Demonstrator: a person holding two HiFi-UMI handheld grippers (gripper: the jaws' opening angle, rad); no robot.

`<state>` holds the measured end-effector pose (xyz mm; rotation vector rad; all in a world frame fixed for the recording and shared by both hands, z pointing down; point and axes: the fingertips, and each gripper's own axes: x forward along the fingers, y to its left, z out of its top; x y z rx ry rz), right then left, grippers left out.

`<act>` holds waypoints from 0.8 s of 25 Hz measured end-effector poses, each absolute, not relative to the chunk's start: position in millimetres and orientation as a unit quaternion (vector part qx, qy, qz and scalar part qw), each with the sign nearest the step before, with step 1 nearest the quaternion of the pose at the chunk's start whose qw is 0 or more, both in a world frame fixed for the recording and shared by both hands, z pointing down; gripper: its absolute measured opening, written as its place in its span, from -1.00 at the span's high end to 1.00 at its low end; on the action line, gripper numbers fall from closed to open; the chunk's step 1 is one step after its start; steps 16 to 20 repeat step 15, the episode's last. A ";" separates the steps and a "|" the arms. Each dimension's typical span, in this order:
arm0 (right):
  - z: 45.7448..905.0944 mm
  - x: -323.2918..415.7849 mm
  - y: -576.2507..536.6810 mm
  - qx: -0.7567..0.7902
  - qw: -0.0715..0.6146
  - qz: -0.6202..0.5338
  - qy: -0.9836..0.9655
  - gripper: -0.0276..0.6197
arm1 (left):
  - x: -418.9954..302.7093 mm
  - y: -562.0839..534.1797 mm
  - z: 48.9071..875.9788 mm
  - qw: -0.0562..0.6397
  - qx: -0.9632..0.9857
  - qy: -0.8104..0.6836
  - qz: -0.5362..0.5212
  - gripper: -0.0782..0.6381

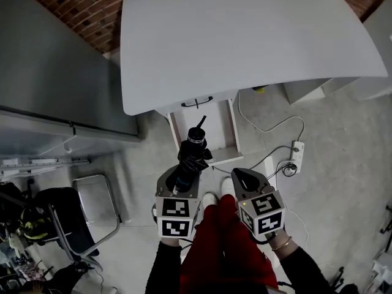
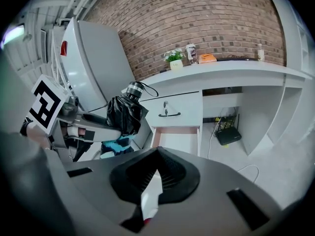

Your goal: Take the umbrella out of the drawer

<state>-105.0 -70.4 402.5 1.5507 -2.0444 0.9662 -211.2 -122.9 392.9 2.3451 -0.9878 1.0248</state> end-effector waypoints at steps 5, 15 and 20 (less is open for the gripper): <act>402.9 -113.5 -67.3 0.557 0.200 0.341 -0.731 0.92 | -226.9 -117.3 389.7 0.225 0.833 -0.377 0.336 0.29; 398.4 -137.6 -53.6 0.556 0.200 0.351 -0.726 0.92 | -251.3 -105.0 383.3 0.258 0.827 -0.379 0.325 0.29; 398.4 -137.6 -53.6 0.556 0.200 0.351 -0.726 0.92 | -251.3 -105.0 383.3 0.258 0.827 -0.379 0.325 0.29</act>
